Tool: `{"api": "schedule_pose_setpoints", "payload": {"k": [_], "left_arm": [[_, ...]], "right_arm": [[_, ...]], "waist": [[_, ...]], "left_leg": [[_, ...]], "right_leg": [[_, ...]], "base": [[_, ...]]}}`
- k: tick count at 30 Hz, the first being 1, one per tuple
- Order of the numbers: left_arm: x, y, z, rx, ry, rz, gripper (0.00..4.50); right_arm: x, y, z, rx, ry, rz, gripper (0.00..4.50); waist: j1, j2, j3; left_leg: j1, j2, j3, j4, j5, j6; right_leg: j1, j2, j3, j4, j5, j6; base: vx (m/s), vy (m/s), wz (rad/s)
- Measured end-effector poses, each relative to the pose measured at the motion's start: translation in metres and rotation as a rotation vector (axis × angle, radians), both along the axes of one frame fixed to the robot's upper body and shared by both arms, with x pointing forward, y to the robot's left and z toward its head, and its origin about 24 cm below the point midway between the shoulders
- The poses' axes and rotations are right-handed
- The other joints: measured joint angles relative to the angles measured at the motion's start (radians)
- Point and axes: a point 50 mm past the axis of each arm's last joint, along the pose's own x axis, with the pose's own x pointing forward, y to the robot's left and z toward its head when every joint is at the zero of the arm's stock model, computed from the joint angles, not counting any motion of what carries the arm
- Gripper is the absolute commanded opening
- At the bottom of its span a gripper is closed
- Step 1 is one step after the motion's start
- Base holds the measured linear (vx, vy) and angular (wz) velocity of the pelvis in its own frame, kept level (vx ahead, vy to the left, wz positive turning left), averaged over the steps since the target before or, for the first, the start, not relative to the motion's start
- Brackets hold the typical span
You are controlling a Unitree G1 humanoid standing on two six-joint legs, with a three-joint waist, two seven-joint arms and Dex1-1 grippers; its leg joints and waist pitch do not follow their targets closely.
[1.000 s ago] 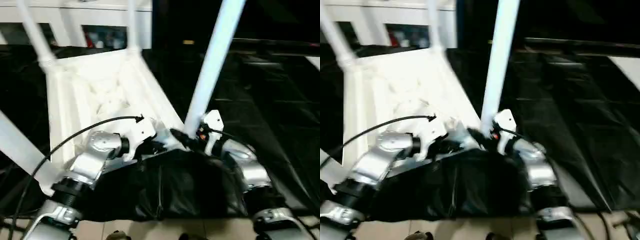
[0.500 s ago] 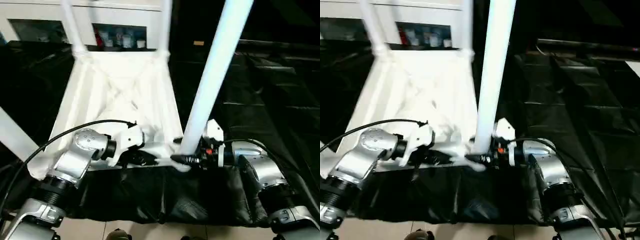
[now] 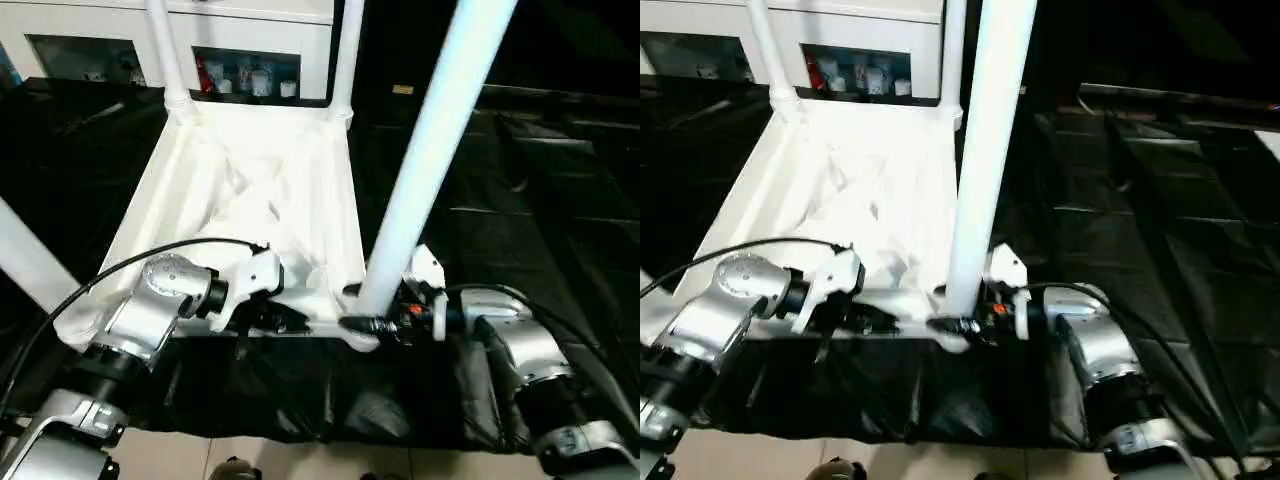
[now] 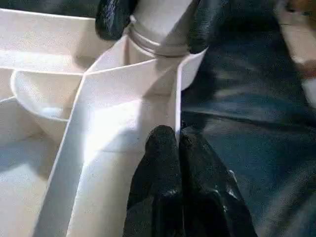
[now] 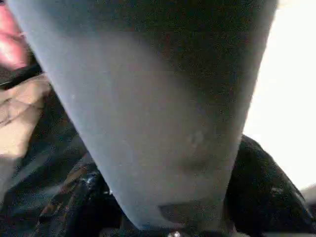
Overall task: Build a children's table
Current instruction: Rotate leg to tighten
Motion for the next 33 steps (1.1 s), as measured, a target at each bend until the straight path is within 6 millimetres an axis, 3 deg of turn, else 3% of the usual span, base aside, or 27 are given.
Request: {"api": "schedule_pose_setpoints", "payload": {"k": [6, 16, 17, 18, 19, 22, 27, 33], "left_arm": [[0.008, -0.019, -0.002, 0.0, -0.049, 0.176, 0.0], [0.007, -0.047, -0.007, -0.028, -0.093, 0.392, 0.0], [0.006, -0.048, -0.008, -0.03, -0.094, 0.399, 0.0], [0.006, -0.048, -0.007, -0.031, -0.097, 0.402, 0.0], [0.005, -0.048, -0.007, -0.031, -0.098, 0.401, 0.0], [0.002, -0.049, -0.007, -0.034, -0.108, 0.379, 0.0], [-0.001, -0.043, -0.004, -0.029, -0.113, 0.31, 0.0], [-0.005, -0.034, -0.002, -0.031, -0.112, 0.219, 0.0]], "right_arm": [[0.015, 0.004, -0.006, 0.024, -0.04, -0.352, 2.31], [0.035, 0.028, -0.006, 0.005, -0.083, -0.79, 2.06], [0.035, 0.029, -0.006, 0.004, -0.093, -0.804, 2.06], [0.034, 0.031, -0.006, 0.002, -0.109, -0.811, 2.59], [0.034, 0.031, -0.006, 0.004, -0.116, -0.817, 2.71], [0.033, 0.03, -0.007, 0.006, -0.121, -0.812, 2.73], [0.027, 0.024, -0.009, 0.032, -0.107, -0.696, 3.36], [0.018, 0.012, -0.007, 0.047, -0.076, -0.514, 3.36]], "waist": [[-0.028, -0.005, 0.0], [-0.056, -0.004, -0.001], [-0.056, -0.004, -0.001], [-0.056, -0.003, -0.001], [-0.056, -0.002, -0.001], [-0.053, 0.001, -0.002], [-0.053, 0.005, -0.003], [-0.05, 0.005, -0.003]], "left_leg": [[0.001, -0.001, -0.002, 0.0, 0.0, -0.001], [0.001, -0.002, -0.004, -0.001, 0.0, -0.001], [0.001, -0.002, -0.004, -0.001, 0.0, -0.001], [0.001, -0.002, -0.004, -0.001, 0.0, -0.001], [0.001, -0.002, -0.004, -0.001, 0.0, -0.001], [0.001, -0.002, -0.004, -0.002, 0.0, -0.001], [-0.001, -0.002, -0.004, -0.004, 0.0, -0.001], [-0.001, -0.001, -0.003, -0.007, -0.003, -0.005]], "right_leg": [[0.001, 0.0, 0.003, -0.005, -0.004, 0.006], [0.0, 0.001, 0.002, -0.01, -0.004, 0.007], [0.0, 0.001, 0.003, -0.009, -0.004, 0.007], [0.0, 0.001, 0.002, -0.009, -0.004, 0.007], [0.0, 0.001, 0.002, -0.009, -0.004, 0.007], [-0.002, 0.001, 0.003, -0.009, -0.002, 0.008], [-0.001, 0.002, 0.003, -0.007, 0.004, 0.009], [-0.002, 0.004, 0.002, -0.007, -0.001, 0.009]], "base": [[-0.011, 0.0, 0.0], [0.0, 0.0, 0.0], [0.0, 0.0, 0.0], [0.0, 0.0, 0.0], [0.0, 0.0, 0.0], [0.0, 0.0, 0.0], [0.0, 0.0, 0.0], [0.027, -0.005, 0.01]]}}
